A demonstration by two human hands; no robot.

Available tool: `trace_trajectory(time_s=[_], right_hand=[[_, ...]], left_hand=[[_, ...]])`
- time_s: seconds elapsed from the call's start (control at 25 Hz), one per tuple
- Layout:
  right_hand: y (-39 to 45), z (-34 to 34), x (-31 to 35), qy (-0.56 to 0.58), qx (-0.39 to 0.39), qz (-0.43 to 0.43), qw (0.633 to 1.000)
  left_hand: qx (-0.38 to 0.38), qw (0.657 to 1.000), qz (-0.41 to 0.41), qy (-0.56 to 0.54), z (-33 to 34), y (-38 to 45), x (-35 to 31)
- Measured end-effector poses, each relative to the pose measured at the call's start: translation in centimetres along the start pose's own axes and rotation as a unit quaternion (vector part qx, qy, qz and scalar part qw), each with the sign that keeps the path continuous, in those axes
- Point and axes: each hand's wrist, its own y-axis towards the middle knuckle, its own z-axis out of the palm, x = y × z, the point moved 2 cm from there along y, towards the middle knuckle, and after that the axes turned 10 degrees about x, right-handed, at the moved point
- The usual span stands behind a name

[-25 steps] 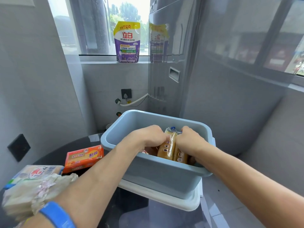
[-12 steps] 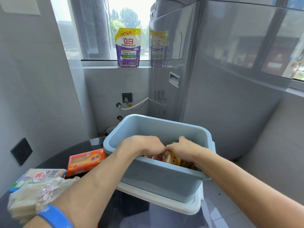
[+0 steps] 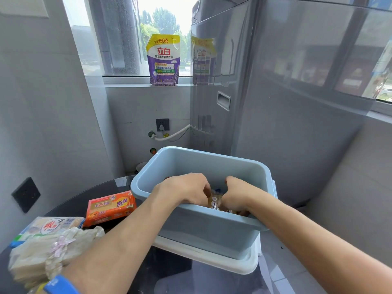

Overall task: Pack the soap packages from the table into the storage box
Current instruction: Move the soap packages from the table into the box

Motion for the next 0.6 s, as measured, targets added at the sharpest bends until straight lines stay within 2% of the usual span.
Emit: trace_trajectory(time_s=[0.08,0.16,0.32,0.48,0.56,0.6], right_hand=[[-0.2,0.2,0.1,-0.06,-0.008,0.007,0.998],[-0.4,0.2,0.2,-0.093,0.023,0.009,0.995],[-0.6,-0.2,0.0,-0.127,0.073,0.001,0.989],[-0.7,0.1,0.3,-0.165,0.078,-0.037,0.982],[-0.6,0.8,0.7,-0.182,0.074,-0.063,0.979],[-0.7,1.1,0.9,-0.188,0.054,-0.073,0.978]], left_hand=[[0.025,0.998,0.001,0.055,0.1,0.2,-0.1],[0.026,0.997,0.001,0.077,0.1,0.6,-0.1],[-0.056,0.998,0.018,-0.006,-0.2,-0.9,0.5],[-0.042,0.998,0.029,-0.035,0.8,-4.8,2.5],[-0.097,0.993,0.06,-0.041,1.3,-7.3,3.9],[-0.173,0.98,0.091,-0.044,1.3,-8.3,4.4]])
